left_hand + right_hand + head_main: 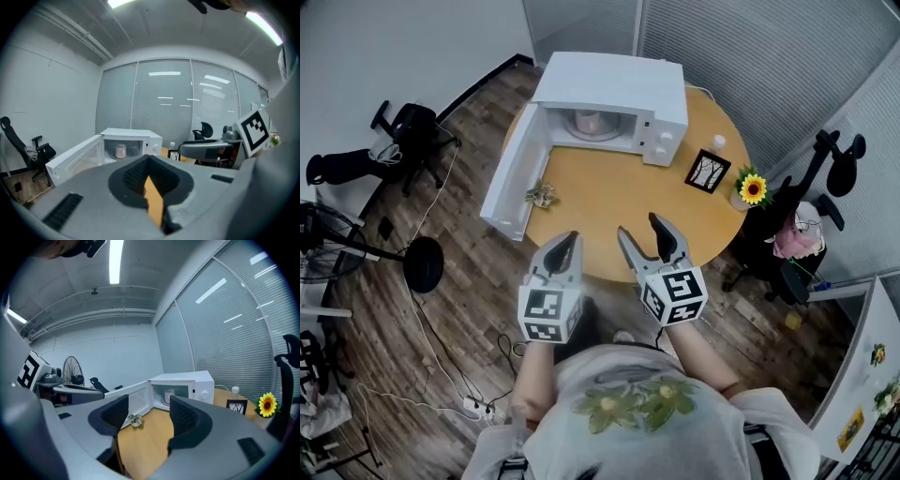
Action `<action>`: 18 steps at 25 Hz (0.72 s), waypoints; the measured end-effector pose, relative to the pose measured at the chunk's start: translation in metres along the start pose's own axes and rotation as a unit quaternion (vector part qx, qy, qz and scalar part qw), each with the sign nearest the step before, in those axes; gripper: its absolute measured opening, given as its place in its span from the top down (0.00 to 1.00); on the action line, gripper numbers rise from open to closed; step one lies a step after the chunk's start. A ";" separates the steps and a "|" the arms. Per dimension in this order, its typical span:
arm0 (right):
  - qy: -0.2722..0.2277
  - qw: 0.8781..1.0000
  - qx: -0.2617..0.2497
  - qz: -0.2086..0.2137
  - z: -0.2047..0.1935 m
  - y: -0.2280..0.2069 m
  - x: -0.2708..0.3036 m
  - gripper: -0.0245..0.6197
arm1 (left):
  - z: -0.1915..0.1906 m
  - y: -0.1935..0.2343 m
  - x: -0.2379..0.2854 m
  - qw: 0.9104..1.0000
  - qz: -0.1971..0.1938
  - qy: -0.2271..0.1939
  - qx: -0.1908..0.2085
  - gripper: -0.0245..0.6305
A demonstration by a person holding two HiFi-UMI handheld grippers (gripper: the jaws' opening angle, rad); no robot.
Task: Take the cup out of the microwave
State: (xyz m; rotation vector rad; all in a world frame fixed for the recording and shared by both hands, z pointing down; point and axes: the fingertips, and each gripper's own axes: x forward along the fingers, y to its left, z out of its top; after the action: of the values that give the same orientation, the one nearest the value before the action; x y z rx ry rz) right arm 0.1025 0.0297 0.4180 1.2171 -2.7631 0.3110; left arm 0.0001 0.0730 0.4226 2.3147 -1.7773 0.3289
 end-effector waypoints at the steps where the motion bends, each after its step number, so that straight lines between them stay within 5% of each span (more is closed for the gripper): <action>1: 0.001 1.000 0.001 -0.003 0.001 -0.001 0.006 0.55 | 0.002 0.007 0.006 1.000 -0.003 0.001 -0.003 0.96; 18: 0.049 0.997 0.019 -0.048 0.001 -0.025 0.113 0.55 | 0.015 0.074 0.089 0.998 -0.059 0.018 -0.027 0.96</action>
State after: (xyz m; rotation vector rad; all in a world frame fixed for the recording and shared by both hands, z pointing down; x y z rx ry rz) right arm 0.0450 -0.0679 0.4405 1.3034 -2.6180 0.4047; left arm -0.0482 -0.0317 0.4368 2.3479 -1.6054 0.2974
